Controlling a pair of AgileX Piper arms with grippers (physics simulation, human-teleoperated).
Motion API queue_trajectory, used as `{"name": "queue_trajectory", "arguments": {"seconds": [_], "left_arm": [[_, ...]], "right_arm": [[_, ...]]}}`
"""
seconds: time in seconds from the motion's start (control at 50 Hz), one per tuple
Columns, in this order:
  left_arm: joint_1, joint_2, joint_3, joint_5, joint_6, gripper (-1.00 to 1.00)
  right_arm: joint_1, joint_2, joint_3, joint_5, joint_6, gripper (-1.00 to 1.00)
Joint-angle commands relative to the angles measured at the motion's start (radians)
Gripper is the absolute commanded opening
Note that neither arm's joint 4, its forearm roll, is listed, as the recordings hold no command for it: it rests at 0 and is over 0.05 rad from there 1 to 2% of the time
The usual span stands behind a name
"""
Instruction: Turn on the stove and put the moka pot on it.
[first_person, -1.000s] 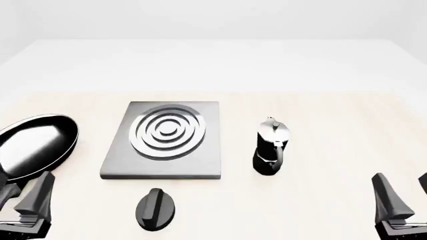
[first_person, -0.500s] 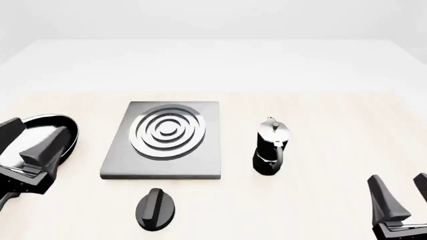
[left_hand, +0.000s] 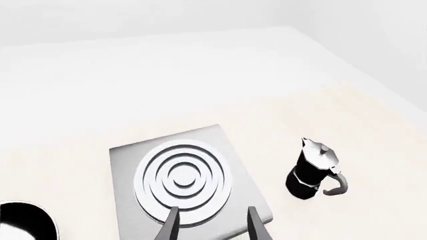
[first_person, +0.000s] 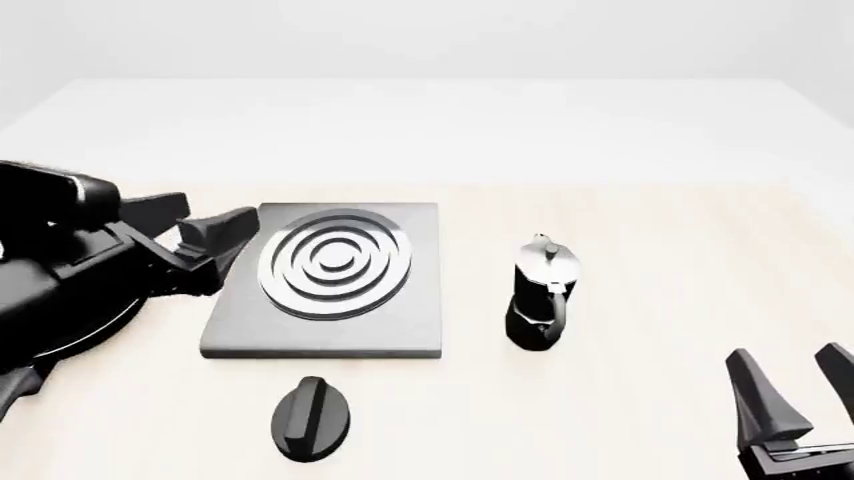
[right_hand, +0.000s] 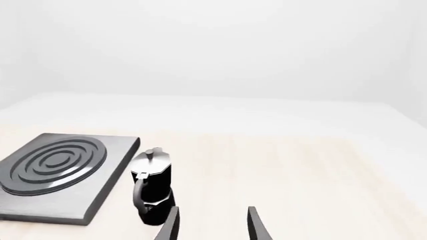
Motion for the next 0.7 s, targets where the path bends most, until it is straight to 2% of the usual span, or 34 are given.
{"name": "queue_trajectory", "arguments": {"seconds": [0.02, 0.08, 0.12, 0.2, 0.28, 0.4, 0.44, 0.5, 0.56, 0.62, 0.64, 0.7], "left_arm": [[-0.047, 0.151, -0.050, -0.003, -0.101, 1.00], [-0.062, 0.190, -0.056, -0.005, -0.147, 1.00], [-0.053, 0.212, -0.056, -0.003, -0.152, 1.00], [-0.058, 0.241, -0.058, 0.001, -0.148, 1.00], [-0.056, 0.265, -0.057, 0.014, -0.100, 1.00], [-0.101, 0.335, -0.059, 0.032, -0.163, 1.00], [-0.071, 0.332, -0.054, 0.047, -0.149, 1.00], [-0.092, 0.358, -0.058, 0.053, -0.165, 1.00], [-0.075, 0.374, -0.053, 0.061, -0.135, 1.00], [-0.140, 0.428, -0.059, 0.048, -0.163, 1.00], [-0.129, 0.422, -0.056, 0.049, -0.131, 1.00], [-0.140, 0.449, -0.051, 0.045, -0.157, 1.00]], "right_arm": [[0.006, -0.019, 0.000, 0.018, 0.003, 1.00], [0.004, -0.033, 0.000, 0.030, 0.008, 1.00], [0.006, -0.041, 0.000, 0.038, 0.009, 1.00], [0.010, -0.046, 0.000, 0.044, 0.011, 1.00], [0.009, -0.047, 0.000, 0.045, 0.017, 1.00], [0.008, -0.042, 0.000, 0.043, 0.017, 1.00], [0.010, -0.043, 0.000, 0.041, 0.019, 1.00], [0.013, -0.043, 0.000, 0.040, 0.020, 1.00], [0.011, -0.048, 0.000, 0.043, 0.021, 1.00], [0.007, -0.048, 0.000, 0.042, 0.020, 1.00], [0.006, -0.048, 0.000, 0.042, 0.020, 1.00], [0.003, -0.046, 0.000, 0.040, 0.022, 1.00]]}}
